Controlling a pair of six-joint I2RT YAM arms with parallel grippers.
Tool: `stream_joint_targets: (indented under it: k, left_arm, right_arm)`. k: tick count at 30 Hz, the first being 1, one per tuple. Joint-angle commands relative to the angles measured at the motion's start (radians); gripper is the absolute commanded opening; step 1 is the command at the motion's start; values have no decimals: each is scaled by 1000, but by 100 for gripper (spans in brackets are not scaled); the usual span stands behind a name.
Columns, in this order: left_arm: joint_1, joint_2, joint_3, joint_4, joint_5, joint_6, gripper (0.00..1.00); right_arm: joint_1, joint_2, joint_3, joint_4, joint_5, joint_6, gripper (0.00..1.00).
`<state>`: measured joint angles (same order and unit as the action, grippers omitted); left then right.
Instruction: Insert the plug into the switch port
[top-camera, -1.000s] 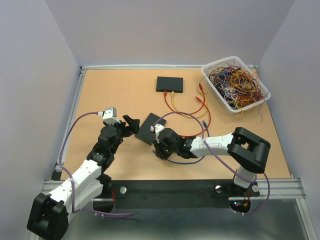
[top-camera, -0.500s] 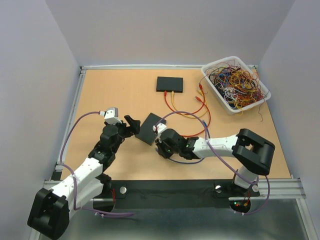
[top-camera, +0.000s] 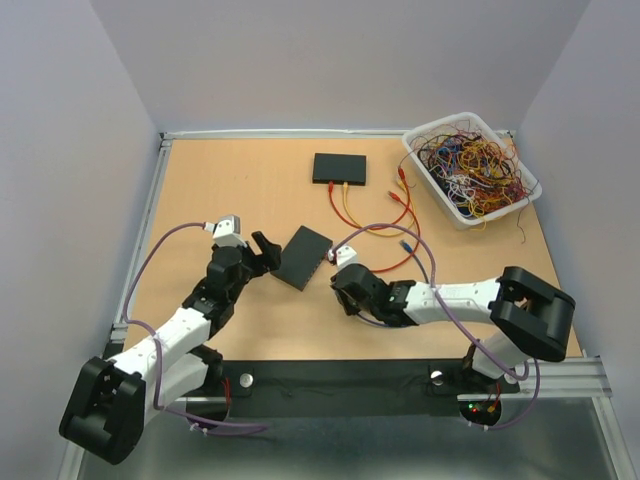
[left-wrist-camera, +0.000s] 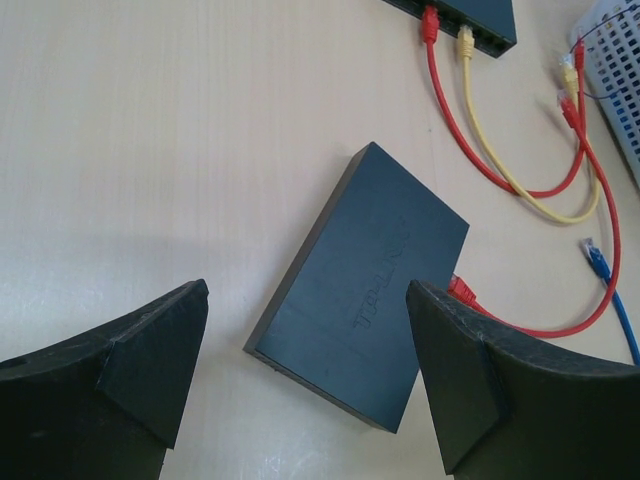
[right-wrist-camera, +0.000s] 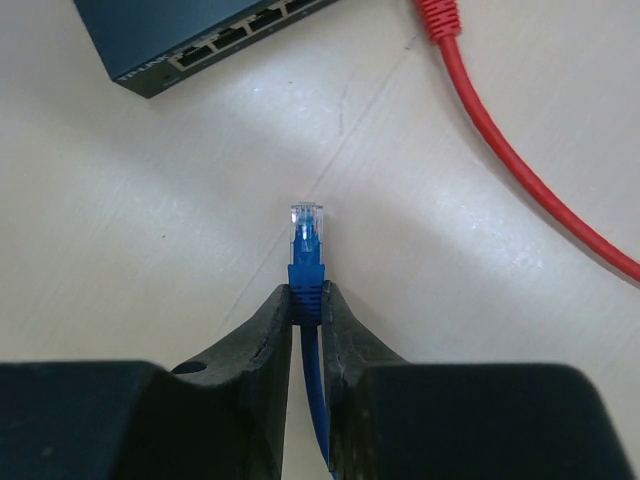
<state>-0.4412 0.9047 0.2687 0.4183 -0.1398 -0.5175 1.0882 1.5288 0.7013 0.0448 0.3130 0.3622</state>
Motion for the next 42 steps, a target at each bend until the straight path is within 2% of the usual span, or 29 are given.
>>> stream_joint_targets:
  k: [1, 5, 8, 9, 16, 22, 23, 31, 35, 42]
  left_arm:
    - [7, 39, 53, 45, 2, -10, 91]
    - [9, 71, 66, 63, 14, 4, 90]
    - [7, 80, 64, 77, 6, 14, 96]
    - [9, 71, 63, 85, 5, 17, 99]
    - [7, 11, 40, 119, -87, 51, 99]
    - [9, 57, 75, 140, -106, 119, 98]
    - [9, 83, 72, 169, -93, 128, 98]
    - [12, 105, 79, 188, -70, 100, 98]
    - [12, 111, 61, 238, -37, 44, 98]
    - [12, 161, 6, 333, -41, 34, 97]
  right_arm:
    - [10, -65, -45, 36, 112, 41, 0]
    - [10, -182, -150, 136, 141, 31, 0]
    - [10, -269, -206, 174, 127, 32, 0]
    - [10, -280, -220, 187, 115, 31, 0]
    - [12, -366, -289, 254, 75, 35, 0]
    - [10, -305, -258, 260, 43, 34, 0]
    - [10, -242, -225, 260, 34, 23, 1]
    - [10, -128, -146, 250, -20, 4, 0]
    - [10, -133, -129, 247, -26, 4, 0]
    - [10, -182, -128, 228, -25, 0, 1]
